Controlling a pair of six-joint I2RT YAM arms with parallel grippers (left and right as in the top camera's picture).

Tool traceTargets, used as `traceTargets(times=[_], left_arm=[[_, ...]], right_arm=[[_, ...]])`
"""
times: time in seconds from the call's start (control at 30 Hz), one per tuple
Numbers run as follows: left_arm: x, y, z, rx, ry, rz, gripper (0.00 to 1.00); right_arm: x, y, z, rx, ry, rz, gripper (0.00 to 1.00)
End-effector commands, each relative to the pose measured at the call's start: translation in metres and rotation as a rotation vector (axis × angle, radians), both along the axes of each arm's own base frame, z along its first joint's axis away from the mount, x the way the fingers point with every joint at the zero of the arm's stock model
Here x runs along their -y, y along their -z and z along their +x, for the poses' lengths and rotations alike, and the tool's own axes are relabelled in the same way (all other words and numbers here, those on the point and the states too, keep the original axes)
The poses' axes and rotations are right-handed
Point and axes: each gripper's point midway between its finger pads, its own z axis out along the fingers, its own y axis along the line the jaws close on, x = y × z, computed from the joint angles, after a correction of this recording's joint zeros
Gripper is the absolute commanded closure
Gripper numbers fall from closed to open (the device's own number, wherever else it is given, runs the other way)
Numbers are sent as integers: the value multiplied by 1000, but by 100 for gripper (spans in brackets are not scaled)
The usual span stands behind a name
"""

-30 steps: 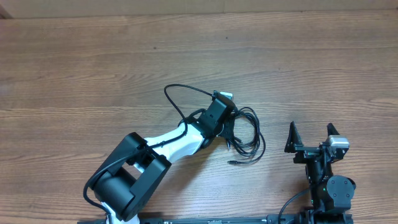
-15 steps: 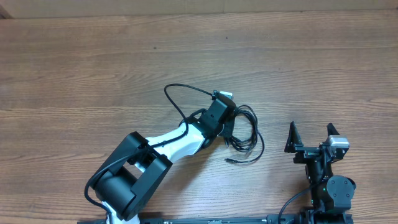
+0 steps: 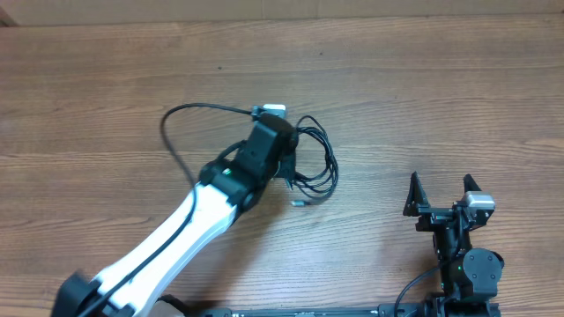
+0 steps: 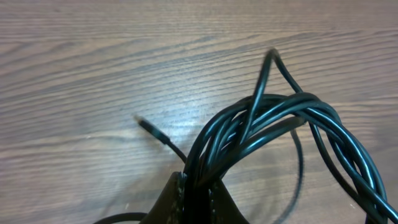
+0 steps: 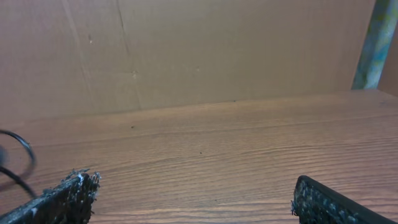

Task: Untangle cables
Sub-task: 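Lift the bundle with the left gripper and raise the right gripper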

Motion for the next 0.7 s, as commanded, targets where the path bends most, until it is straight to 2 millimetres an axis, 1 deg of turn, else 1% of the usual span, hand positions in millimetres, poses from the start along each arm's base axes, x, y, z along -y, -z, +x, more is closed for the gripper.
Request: traceTargets(times=[0.0, 0.03, 0.07, 0.13, 0.33, 0.4, 0.43, 0.47, 0.5, 0.53, 0.57, 0.6, 0.67], left_arm=[[-10, -27, -8, 32, -15, -8, 96], [-14, -29, -11, 34, -25, 5, 96], [-25, -30, -13, 37, -52, 40, 96], [-33, -28, -15, 31, -73, 74, 96], [-38, -21, -20, 4, -76, 102, 96], [-38, -22, -19, 10, -79, 101, 96], [-37, -23, -18, 12, -79, 98, 96], [-37, -23, -18, 14, -82, 94, 96], [-36, -24, -17, 16, -83, 93, 96], [-36, -24, -17, 20, -83, 89, 96], [-36, -25, -16, 23, -83, 87, 96], [-35, -26, -15, 26, -83, 85, 96], [-35, -26, -15, 29, -83, 82, 96]], right_arm=[[-1, 2, 0, 2, -4, -1, 0], [-1, 2, 0, 1, -4, -1, 0], [-1, 2, 0, 1, -4, -1, 0], [-1, 3, 0, 1, -4, -1, 0], [-1, 2, 0, 2, -5, -1, 0], [-5, 2, 0, 2, -29, 41, 0], [-9, 2, 0, 3, -52, 95, 0], [-17, 1, 0, 2, -92, 205, 0], [-21, 0, -1, -3, -114, 273, 0], [-32, -1, -2, -22, -178, 471, 0], [-41, -2, -4, -42, -224, 584, 0], [-51, -3, -6, -71, -277, 685, 0], [-71, -5, -14, -139, -392, 831, 0]])
